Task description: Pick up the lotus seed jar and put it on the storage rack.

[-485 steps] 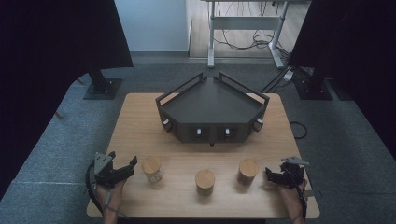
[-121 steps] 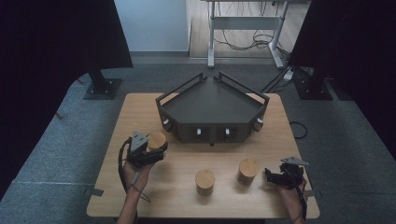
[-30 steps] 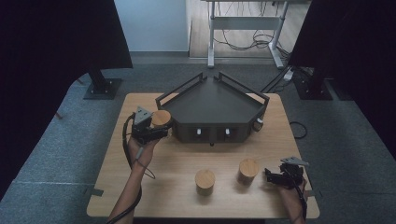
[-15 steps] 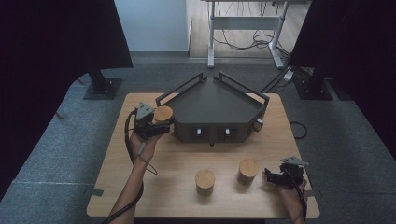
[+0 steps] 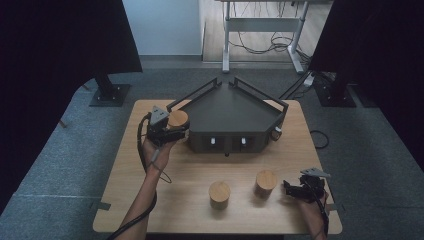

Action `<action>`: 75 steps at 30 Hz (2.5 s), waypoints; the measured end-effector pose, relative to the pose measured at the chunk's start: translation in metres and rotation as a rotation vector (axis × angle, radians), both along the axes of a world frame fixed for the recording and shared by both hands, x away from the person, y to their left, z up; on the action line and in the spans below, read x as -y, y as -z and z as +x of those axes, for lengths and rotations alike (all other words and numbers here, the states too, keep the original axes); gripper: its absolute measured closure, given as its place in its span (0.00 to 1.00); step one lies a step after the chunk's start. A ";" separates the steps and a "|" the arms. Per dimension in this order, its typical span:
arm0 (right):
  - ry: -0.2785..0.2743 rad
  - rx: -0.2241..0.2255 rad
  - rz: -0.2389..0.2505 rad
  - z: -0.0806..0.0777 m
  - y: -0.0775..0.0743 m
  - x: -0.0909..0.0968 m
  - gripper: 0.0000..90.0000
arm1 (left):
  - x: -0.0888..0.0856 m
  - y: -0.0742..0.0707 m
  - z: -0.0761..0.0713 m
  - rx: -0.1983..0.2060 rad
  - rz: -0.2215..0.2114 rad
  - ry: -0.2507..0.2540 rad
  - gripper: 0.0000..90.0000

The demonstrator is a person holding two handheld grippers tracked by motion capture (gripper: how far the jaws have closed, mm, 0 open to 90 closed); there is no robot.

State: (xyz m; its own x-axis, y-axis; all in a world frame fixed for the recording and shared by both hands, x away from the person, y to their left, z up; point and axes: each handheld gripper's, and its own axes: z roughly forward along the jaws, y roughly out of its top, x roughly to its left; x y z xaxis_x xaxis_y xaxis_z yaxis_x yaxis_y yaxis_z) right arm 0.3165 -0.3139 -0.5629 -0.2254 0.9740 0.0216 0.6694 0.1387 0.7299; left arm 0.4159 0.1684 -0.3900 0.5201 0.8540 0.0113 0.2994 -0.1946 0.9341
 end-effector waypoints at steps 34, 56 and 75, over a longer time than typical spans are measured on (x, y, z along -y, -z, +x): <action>-0.004 0.001 0.000 0.000 0.000 0.000 0.07 | 0.015 0.001 0.025 -0.007 -0.041 0.000 0.28; -0.009 0.001 -0.001 0.000 0.000 0.000 0.07 | 0.023 -0.002 0.036 0.001 -0.031 -0.005 0.28; -0.015 0.002 0.000 0.000 0.000 -0.001 0.07 | 0.028 -0.005 0.044 0.000 -0.040 -0.007 0.28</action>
